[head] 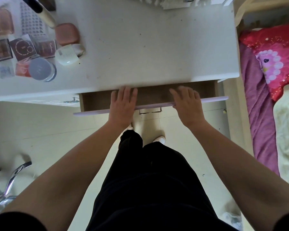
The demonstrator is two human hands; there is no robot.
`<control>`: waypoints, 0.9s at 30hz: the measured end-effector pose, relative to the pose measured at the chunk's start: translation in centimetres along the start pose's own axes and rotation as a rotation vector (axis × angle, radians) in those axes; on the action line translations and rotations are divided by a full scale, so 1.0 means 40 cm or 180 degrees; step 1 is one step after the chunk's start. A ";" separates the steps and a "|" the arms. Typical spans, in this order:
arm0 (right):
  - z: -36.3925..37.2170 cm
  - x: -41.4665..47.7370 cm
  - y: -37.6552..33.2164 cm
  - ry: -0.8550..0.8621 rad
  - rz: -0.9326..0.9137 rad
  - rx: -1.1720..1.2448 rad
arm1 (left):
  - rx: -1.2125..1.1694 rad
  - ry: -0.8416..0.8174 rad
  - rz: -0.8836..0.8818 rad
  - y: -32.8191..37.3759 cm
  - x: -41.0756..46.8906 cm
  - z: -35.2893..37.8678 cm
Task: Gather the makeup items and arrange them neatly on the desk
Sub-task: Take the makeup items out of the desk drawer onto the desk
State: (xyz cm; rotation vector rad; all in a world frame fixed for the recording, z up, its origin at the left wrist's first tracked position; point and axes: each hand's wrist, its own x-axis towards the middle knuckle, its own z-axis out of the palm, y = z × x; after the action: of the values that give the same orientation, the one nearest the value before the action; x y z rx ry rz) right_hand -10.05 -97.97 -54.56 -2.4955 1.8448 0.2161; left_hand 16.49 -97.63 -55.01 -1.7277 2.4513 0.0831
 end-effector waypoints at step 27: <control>-0.002 0.156 0.007 0.0660 0.0032 -0.0137 | 0.0741 0.0523 0.0442 -0.086 0.165 -0.040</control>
State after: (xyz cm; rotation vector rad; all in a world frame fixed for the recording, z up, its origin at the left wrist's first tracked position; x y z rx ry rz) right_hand -8.51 -103.98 -55.27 -2.6275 1.9448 -0.0037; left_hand 17.40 -105.15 -54.26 -1.5211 2.5715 -0.3293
